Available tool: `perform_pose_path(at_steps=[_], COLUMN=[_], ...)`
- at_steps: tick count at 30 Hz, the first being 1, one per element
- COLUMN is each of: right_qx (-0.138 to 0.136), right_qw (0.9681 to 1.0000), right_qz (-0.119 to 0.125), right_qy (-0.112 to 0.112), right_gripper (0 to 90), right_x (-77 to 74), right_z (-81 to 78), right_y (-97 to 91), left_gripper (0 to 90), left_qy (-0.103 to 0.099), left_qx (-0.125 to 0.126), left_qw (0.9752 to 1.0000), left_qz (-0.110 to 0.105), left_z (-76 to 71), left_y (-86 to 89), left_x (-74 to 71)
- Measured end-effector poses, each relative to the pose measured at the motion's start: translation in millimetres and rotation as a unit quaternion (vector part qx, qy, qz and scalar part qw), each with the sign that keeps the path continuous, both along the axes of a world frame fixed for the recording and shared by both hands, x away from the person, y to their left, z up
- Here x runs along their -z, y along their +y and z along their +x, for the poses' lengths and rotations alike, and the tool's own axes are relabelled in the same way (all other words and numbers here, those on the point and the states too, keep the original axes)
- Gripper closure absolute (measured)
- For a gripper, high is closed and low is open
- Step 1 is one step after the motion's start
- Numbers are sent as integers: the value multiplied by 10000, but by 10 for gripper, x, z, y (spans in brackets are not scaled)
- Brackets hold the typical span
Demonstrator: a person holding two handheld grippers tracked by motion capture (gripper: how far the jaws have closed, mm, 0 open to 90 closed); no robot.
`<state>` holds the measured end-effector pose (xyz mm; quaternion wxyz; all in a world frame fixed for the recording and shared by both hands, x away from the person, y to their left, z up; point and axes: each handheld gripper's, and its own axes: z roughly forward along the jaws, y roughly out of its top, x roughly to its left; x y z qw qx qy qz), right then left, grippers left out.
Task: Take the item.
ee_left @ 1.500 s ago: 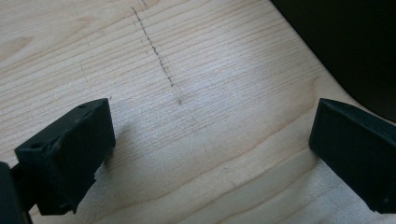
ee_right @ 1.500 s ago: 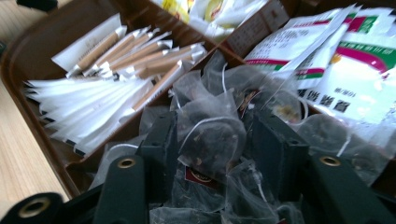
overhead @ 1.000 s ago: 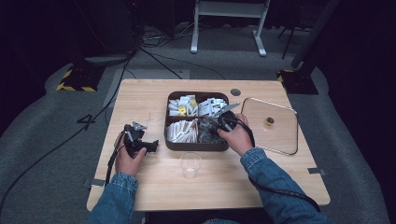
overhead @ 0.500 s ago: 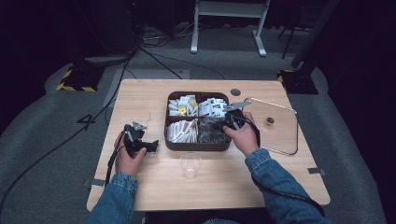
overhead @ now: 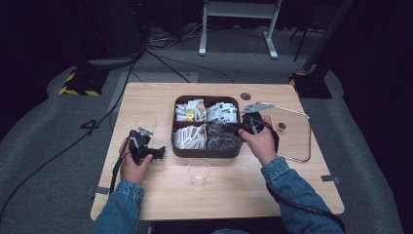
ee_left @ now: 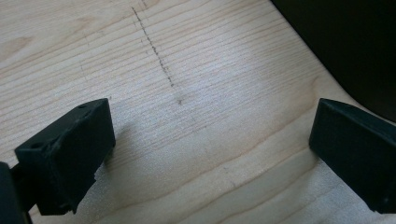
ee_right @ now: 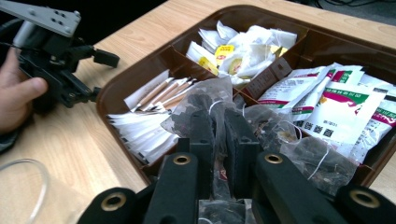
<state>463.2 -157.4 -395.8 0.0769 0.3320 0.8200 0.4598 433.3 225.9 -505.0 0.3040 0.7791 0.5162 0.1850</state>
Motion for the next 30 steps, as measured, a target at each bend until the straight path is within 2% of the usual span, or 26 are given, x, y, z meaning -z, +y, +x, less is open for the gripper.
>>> perform_pose_path(at_steps=[8,17,30], right_qx=[-95,-217,-647], right_qw=[9999,9996,9971], right_qz=[144,93,104], right_qy=[15,-182,-382], right_gripper=[834,835,834], right_x=[-76,-146,-303], right_z=[-91,-233,-541], right_y=[-12,10,147], left_gripper=[6,7,7], left_qy=[1,1,1], left_qx=[-2,-1,0], left_qw=[10000,10000,10000], left_qz=[1,2,2], left_z=[0,0,0], left_y=[0,0,0], left_x=[0,0,0])
